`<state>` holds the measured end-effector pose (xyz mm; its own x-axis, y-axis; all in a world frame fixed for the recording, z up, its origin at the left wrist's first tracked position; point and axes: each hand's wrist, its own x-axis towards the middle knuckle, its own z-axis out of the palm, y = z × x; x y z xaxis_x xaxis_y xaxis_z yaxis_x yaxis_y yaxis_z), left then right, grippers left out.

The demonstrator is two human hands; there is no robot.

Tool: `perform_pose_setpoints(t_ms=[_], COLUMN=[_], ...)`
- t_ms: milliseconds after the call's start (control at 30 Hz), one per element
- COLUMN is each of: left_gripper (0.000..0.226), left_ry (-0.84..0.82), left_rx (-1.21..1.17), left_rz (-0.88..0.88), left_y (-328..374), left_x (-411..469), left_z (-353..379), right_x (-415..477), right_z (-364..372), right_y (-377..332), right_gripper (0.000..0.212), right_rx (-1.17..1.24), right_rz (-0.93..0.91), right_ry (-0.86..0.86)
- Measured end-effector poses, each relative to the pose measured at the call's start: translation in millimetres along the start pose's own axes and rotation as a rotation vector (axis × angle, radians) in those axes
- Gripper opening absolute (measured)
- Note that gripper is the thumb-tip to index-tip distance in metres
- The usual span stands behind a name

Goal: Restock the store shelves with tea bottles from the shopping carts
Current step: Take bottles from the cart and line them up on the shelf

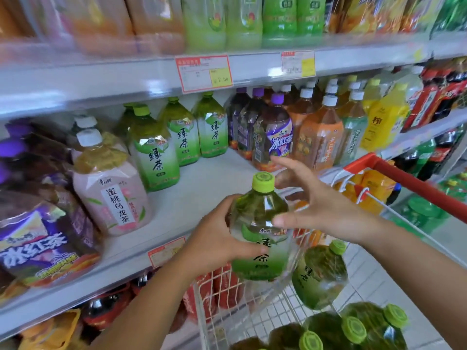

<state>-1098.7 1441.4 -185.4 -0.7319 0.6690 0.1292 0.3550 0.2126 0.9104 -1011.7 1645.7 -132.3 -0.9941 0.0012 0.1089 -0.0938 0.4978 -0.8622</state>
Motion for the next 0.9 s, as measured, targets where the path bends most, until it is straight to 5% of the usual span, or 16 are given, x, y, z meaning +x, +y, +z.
perform_pose_setpoints(t_ms=[100, 267, 400, 567, 667, 800, 900], left_gripper=[0.074, 0.083, 0.091, 0.073, 0.058, 0.021, 0.014], left_ry=[0.134, 0.278, 0.316, 0.257, 0.259, 0.274, 0.276], left_rx=[-0.069, 0.048, 0.169, 0.635, 0.696, 0.707, 0.696], left_rz=[0.005, 0.046, -0.013, -0.035, -0.015, 0.006, -0.004], left_y=[12.8, 33.7, 9.2, -46.3, -65.0, -73.2, -73.4], left_x=[1.8, 19.7, 20.5, -27.9, -40.4, -37.3, -34.3], left_z=[-18.5, -47.4, -68.2, -98.6, -105.7, -107.4, -108.9], right_x=[4.2, 45.8, 90.9, 146.5, 175.0, 207.5, 223.0], right_z=[22.0, 41.1, 53.4, 56.9, 62.6, 70.3, 74.6], right_y=[19.9, 5.8, 9.0, 31.8, 43.8, 42.5, 37.8], right_gripper=[0.111, 0.074, 0.072, 0.076, 0.085, 0.078, 0.069], right_rx=[0.056, 0.160, 0.202, 0.237, 0.283, 0.243, 0.187], right_rz=[0.075, -0.043, -0.101, -0.030, 0.031, 0.081, 0.062], right_ry=[-0.160, 0.114, 0.152, 0.102, 0.092, 0.085, 0.154])
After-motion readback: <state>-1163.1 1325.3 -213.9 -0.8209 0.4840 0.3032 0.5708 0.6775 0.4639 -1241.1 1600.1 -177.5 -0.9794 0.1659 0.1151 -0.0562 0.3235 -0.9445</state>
